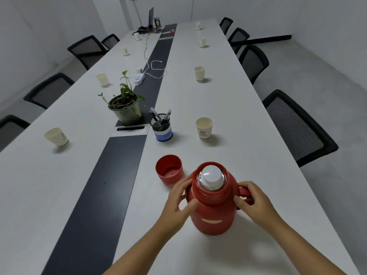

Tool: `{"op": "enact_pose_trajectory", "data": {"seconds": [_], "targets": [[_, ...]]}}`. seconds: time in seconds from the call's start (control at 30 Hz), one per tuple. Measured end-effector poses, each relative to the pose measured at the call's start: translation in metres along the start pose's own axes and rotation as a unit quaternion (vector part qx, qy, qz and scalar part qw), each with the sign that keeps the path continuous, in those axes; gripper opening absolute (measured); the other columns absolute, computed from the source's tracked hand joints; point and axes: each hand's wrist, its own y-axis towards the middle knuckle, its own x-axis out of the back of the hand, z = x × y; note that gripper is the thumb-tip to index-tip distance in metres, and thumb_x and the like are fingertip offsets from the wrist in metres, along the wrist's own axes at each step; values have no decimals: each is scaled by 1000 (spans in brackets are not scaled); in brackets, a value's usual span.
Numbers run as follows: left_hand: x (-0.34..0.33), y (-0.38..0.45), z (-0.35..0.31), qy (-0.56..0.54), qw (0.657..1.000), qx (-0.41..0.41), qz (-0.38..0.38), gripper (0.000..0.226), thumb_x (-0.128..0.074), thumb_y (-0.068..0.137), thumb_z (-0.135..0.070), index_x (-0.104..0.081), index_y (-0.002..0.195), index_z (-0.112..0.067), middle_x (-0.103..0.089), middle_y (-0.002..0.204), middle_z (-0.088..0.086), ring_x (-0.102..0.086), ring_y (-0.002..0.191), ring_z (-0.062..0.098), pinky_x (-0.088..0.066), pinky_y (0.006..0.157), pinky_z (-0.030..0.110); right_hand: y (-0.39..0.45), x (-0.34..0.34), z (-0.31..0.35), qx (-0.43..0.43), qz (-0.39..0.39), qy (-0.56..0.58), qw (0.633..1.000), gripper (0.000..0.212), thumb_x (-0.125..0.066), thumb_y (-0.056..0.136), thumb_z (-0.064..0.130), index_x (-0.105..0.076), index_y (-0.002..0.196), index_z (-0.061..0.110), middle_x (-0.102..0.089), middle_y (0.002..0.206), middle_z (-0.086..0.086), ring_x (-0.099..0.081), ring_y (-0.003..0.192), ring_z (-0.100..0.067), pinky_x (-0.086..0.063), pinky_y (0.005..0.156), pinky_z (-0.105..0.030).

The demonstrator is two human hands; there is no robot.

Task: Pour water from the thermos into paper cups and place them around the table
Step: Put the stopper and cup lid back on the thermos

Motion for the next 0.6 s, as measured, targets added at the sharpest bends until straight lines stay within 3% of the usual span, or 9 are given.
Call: {"op": "enact_pose_trajectory", "data": {"seconds": [0.1,0.2,0.27,0.33,0.43,0.5,0.6], "targets": [[30,18,15,-48,993,67,-85,22,-56,88,-29,-52,109,-29,-58,118,-4,-55,109,15,-47,91,28,-10,-14,5,-14,-5,2,1000,32,-66,76,2,-55,90,29,-60,91,-2,-63,79,-12,-53,71,-25],[59,60,42,1,968,184,-172,46,-53,90,-26,-39,131,-10,-52,126,15,-53,107,27,-46,96,44,-16,-28,5,-20,-35,10,999,37,-64,75,-6,-57,90,27,-61,93,-5,-62,76,-1,-49,67,-12],[71,86,58,2,950,252,-182,60,-55,89,-27,-29,137,-1,-51,125,22,-55,106,34,-45,97,48,-18,-35,7,-24,-59,9,998,36,-65,74,-7,-57,88,25,-60,91,-7,-60,73,5,-45,64,-6],[75,103,72,28,943,293,-158,57,-57,87,-24,-36,133,2,-56,118,25,-59,99,38,-48,93,48,-20,-39,9,-31,-70,14,997,28,-68,72,3,-58,89,23,-61,91,-11,-60,71,6,-43,63,-5],[73,113,82,58,948,276,-144,25,-52,83,-7,-59,105,4,-64,98,23,-61,90,40,-52,84,48,-22,-43,14,-51,-90,15,995,33,-69,61,26,-58,91,19,-62,90,-12,-60,69,5,-43,62,-5],[75,112,80,38,955,252,-149,21,-47,81,2,-62,95,6,-65,85,19,-61,81,39,-54,79,47,-24,-46,17,-54,-98,12,994,39,-67,57,32,-58,92,18,-61,88,-11,-59,68,6,-43,61,-5],[84,100,60,-24,967,203,-154,31,-45,83,6,-59,110,3,-65,91,19,-60,62,31,-57,56,30,-27,-45,22,-59,-83,15,995,25,-66,76,6,-55,94,20,-59,93,-13,-58,69,7,-43,64,-5]]}}
